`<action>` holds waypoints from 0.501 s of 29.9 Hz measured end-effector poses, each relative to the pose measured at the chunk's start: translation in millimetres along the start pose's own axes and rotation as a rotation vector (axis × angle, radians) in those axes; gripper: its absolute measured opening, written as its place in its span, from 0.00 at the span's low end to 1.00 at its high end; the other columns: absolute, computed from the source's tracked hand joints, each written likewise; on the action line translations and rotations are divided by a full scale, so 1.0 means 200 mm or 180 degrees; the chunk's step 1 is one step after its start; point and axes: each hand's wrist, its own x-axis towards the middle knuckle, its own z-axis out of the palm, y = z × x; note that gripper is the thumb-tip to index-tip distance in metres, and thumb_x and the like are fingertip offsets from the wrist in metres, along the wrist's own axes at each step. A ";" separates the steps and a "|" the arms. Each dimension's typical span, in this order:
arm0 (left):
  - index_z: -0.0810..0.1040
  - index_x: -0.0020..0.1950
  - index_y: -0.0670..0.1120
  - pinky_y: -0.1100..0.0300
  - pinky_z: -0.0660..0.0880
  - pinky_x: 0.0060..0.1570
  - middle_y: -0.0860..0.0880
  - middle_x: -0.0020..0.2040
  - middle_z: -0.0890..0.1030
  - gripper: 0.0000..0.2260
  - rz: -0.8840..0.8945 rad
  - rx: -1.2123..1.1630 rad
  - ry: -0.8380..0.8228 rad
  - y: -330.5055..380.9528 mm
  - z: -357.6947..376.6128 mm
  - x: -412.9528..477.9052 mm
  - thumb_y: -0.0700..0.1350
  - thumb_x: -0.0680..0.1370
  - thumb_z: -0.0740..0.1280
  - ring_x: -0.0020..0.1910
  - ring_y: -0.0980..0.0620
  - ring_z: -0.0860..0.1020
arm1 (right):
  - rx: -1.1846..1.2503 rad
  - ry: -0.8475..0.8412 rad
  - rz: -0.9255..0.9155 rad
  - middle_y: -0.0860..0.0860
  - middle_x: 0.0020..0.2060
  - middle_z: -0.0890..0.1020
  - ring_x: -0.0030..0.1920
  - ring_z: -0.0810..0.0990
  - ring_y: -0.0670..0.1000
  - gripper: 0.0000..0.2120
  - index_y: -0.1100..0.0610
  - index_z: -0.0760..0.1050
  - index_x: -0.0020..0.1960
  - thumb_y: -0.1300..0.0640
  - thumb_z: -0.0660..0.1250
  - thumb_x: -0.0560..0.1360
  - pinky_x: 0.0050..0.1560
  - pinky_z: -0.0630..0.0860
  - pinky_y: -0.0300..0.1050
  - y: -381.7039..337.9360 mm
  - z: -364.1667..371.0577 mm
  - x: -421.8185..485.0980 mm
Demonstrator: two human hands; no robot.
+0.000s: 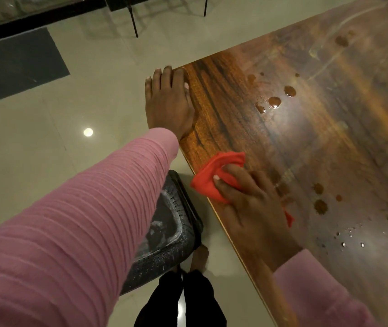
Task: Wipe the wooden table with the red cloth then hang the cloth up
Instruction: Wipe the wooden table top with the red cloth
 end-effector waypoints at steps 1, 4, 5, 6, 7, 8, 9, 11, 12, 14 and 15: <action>0.65 0.73 0.46 0.47 0.50 0.75 0.44 0.74 0.65 0.19 0.0023 -0.0014 -0.0002 0.00 0.00 0.00 0.47 0.82 0.50 0.75 0.43 0.59 | -0.0103 0.0083 0.0113 0.53 0.62 0.78 0.55 0.75 0.60 0.20 0.53 0.80 0.60 0.49 0.58 0.75 0.56 0.73 0.53 0.05 -0.01 0.01; 0.65 0.73 0.46 0.47 0.50 0.75 0.44 0.75 0.65 0.19 0.0043 0.0000 0.0026 -0.01 0.00 -0.01 0.47 0.83 0.49 0.75 0.43 0.59 | -0.0208 0.0165 0.0830 0.55 0.66 0.74 0.59 0.70 0.62 0.21 0.53 0.78 0.63 0.52 0.57 0.74 0.58 0.66 0.49 0.17 -0.05 0.07; 0.65 0.73 0.46 0.47 0.50 0.75 0.44 0.75 0.65 0.20 0.0035 0.0003 0.0032 -0.01 0.00 -0.01 0.47 0.83 0.49 0.75 0.43 0.59 | -0.0198 0.0209 0.0997 0.54 0.67 0.72 0.60 0.69 0.62 0.21 0.53 0.77 0.64 0.53 0.58 0.73 0.57 0.63 0.47 0.17 -0.05 0.09; 0.64 0.74 0.46 0.47 0.50 0.75 0.44 0.75 0.64 0.20 0.0022 0.0001 0.0039 -0.01 0.00 0.00 0.47 0.83 0.49 0.75 0.43 0.58 | -0.0211 0.0238 0.1071 0.54 0.67 0.71 0.61 0.68 0.61 0.22 0.53 0.77 0.65 0.53 0.57 0.73 0.56 0.61 0.45 0.16 -0.04 0.09; 0.64 0.74 0.46 0.47 0.50 0.75 0.44 0.75 0.64 0.20 0.0005 -0.0003 0.0044 0.00 0.00 0.00 0.47 0.83 0.48 0.75 0.43 0.58 | -0.0243 0.0216 0.1074 0.54 0.68 0.71 0.61 0.67 0.61 0.23 0.53 0.76 0.65 0.52 0.56 0.73 0.55 0.61 0.45 0.14 -0.03 0.08; 0.63 0.74 0.46 0.47 0.50 0.75 0.44 0.75 0.64 0.20 -0.0012 -0.0005 0.0046 0.00 0.00 0.00 0.48 0.83 0.48 0.75 0.43 0.58 | -0.0273 0.0165 0.1019 0.53 0.67 0.71 0.61 0.67 0.60 0.23 0.52 0.76 0.65 0.50 0.55 0.73 0.55 0.61 0.46 0.10 -0.03 0.07; 0.63 0.74 0.46 0.48 0.50 0.75 0.44 0.75 0.64 0.20 -0.0023 -0.0001 0.0055 0.01 0.00 -0.01 0.48 0.83 0.48 0.75 0.43 0.58 | -0.0289 0.0121 0.0916 0.53 0.67 0.72 0.61 0.68 0.60 0.23 0.52 0.76 0.65 0.49 0.55 0.73 0.56 0.63 0.46 0.06 -0.02 0.04; 0.64 0.74 0.46 0.48 0.49 0.75 0.44 0.74 0.64 0.20 -0.0011 0.0036 0.0111 0.01 -0.01 -0.01 0.47 0.83 0.48 0.75 0.43 0.59 | -0.0244 0.0094 0.0663 0.52 0.64 0.74 0.58 0.70 0.58 0.21 0.53 0.77 0.63 0.49 0.59 0.72 0.57 0.66 0.48 -0.02 0.00 -0.03; 0.64 0.73 0.46 0.48 0.49 0.75 0.44 0.74 0.65 0.20 0.0023 0.0085 0.0147 0.01 -0.02 -0.01 0.47 0.83 0.48 0.74 0.44 0.60 | -0.0214 0.0096 0.0507 0.52 0.63 0.76 0.56 0.71 0.58 0.20 0.53 0.78 0.61 0.50 0.61 0.72 0.56 0.68 0.49 -0.05 0.01 -0.06; 0.64 0.73 0.46 0.48 0.49 0.75 0.44 0.74 0.66 0.20 0.0159 0.0166 0.0210 0.03 -0.05 -0.04 0.46 0.82 0.48 0.74 0.44 0.61 | -0.0117 0.0052 0.0182 0.52 0.62 0.77 0.54 0.73 0.58 0.19 0.54 0.79 0.60 0.52 0.63 0.71 0.55 0.72 0.51 -0.07 0.02 -0.14; 0.65 0.73 0.46 0.48 0.49 0.75 0.44 0.73 0.66 0.20 0.0250 0.0140 0.0233 0.05 -0.06 -0.06 0.46 0.82 0.49 0.73 0.44 0.62 | -0.0129 0.0012 0.0025 0.53 0.62 0.77 0.54 0.74 0.59 0.19 0.54 0.79 0.61 0.52 0.63 0.73 0.55 0.73 0.53 -0.05 0.02 -0.16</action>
